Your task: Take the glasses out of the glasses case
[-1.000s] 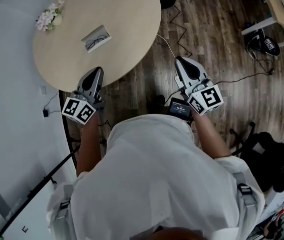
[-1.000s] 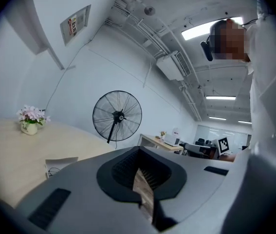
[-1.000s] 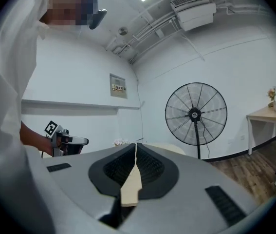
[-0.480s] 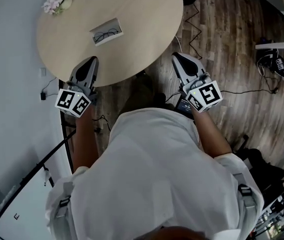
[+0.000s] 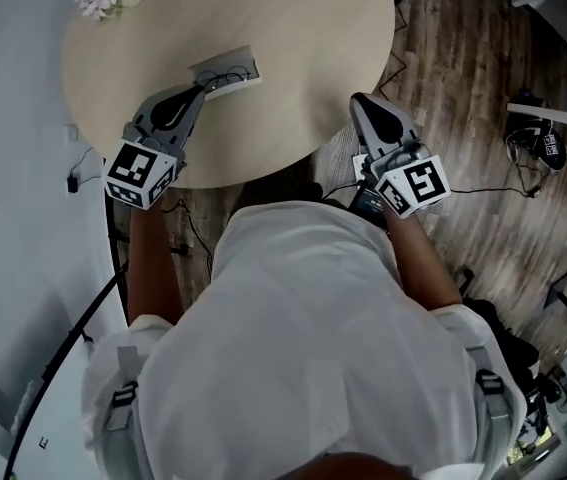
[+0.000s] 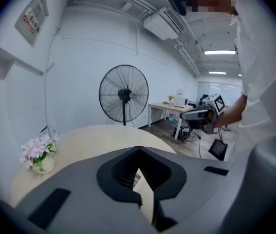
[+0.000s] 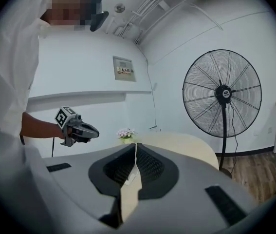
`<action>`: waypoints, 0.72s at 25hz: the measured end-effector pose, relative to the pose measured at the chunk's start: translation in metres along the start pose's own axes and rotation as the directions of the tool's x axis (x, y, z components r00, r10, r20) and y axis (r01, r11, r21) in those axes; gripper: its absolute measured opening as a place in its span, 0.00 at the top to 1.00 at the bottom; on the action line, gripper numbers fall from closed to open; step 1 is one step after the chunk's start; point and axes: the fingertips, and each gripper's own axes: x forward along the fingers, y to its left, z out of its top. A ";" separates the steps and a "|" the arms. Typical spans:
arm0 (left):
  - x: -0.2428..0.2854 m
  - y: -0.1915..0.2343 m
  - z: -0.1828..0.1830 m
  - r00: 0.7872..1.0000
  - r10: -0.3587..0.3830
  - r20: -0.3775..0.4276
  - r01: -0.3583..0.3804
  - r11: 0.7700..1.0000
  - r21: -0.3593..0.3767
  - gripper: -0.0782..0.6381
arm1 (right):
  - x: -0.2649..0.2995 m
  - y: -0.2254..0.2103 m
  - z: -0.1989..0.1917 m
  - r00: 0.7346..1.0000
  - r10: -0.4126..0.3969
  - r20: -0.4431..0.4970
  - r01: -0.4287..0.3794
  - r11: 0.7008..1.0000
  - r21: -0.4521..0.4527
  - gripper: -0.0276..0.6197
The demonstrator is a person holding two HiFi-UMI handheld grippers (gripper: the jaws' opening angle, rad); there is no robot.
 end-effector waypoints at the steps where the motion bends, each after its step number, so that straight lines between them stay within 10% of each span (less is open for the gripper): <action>1: 0.009 0.007 -0.002 0.999 -0.021 -0.046 0.023 0.999 0.047 0.87 | 0.011 -0.005 0.002 1.000 0.001 -0.004 -0.001 1.000 -0.006 0.92; 11: 0.069 0.035 -0.049 0.920 -0.120 -0.373 0.212 0.953 0.216 0.87 | 0.076 -0.032 -0.005 0.998 0.018 -0.063 -0.019 1.000 -0.017 0.92; 18: 0.101 0.034 -0.115 0.795 -0.119 -0.594 0.306 0.925 0.224 0.80 | 0.088 -0.052 -0.028 0.991 0.080 -0.107 -0.076 0.996 0.043 0.92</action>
